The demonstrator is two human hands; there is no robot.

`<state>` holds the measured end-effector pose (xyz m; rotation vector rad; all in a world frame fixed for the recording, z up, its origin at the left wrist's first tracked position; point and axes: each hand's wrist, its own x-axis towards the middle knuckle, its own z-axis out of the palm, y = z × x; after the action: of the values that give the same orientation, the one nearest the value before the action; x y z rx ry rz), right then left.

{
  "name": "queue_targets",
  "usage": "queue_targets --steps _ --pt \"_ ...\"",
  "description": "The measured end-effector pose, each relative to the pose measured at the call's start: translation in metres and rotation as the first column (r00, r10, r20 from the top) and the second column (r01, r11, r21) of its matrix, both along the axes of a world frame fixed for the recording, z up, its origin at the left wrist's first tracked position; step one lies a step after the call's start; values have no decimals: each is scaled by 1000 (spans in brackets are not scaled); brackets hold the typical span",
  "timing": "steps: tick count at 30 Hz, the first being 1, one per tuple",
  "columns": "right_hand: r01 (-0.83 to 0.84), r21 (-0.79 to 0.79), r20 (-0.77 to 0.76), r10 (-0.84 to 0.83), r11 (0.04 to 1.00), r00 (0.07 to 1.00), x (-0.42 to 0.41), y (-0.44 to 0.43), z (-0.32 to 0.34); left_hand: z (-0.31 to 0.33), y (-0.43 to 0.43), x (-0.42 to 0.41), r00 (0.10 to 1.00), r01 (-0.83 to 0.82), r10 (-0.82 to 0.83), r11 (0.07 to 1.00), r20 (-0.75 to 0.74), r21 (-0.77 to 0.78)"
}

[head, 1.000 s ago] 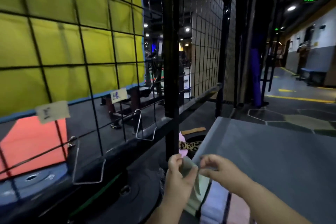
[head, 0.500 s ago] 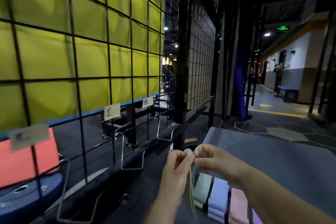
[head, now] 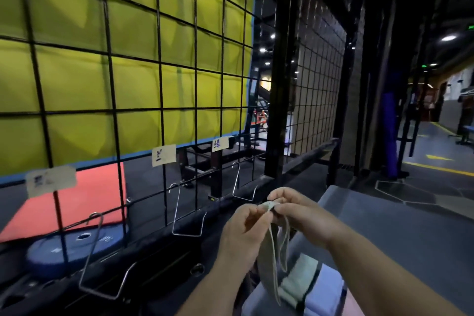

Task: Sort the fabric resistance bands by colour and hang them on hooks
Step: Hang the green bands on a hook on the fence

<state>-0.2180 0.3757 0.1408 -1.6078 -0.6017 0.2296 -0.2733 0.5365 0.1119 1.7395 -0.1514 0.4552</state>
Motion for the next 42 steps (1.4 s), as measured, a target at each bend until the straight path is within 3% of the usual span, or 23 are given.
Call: queue_targets --steps 3,6,11,22,31,36,40,42 --pt "-36 -44 46 38 998 998 14 3 10 6 -7 8 989 -140 136 988 56 64" --pt "-62 -39 96 65 997 993 28 5 18 15 -14 15 929 -341 299 921 219 188" --pt "-104 -8 184 104 995 977 43 8 31 31 -20 25 841 -483 388 852 377 202" --pt "-39 -69 225 54 997 973 72 11 32 37 -32 46 797 -595 518 764 310 250" --pt "-82 -58 125 88 995 988 86 28 26 31 -19 59 750 -657 585 711 308 250" --pt "-88 69 37 86 994 996 95 35 18 29 -12 63 762 -644 574 716 299 270" --pt "-66 -8 101 67 998 993 100 31 17 30 -13 62 810 -585 522 753 267 301" --pt "-88 39 63 85 995 994 102 32 14 32 -12 62 824 -566 520 769 224 297"
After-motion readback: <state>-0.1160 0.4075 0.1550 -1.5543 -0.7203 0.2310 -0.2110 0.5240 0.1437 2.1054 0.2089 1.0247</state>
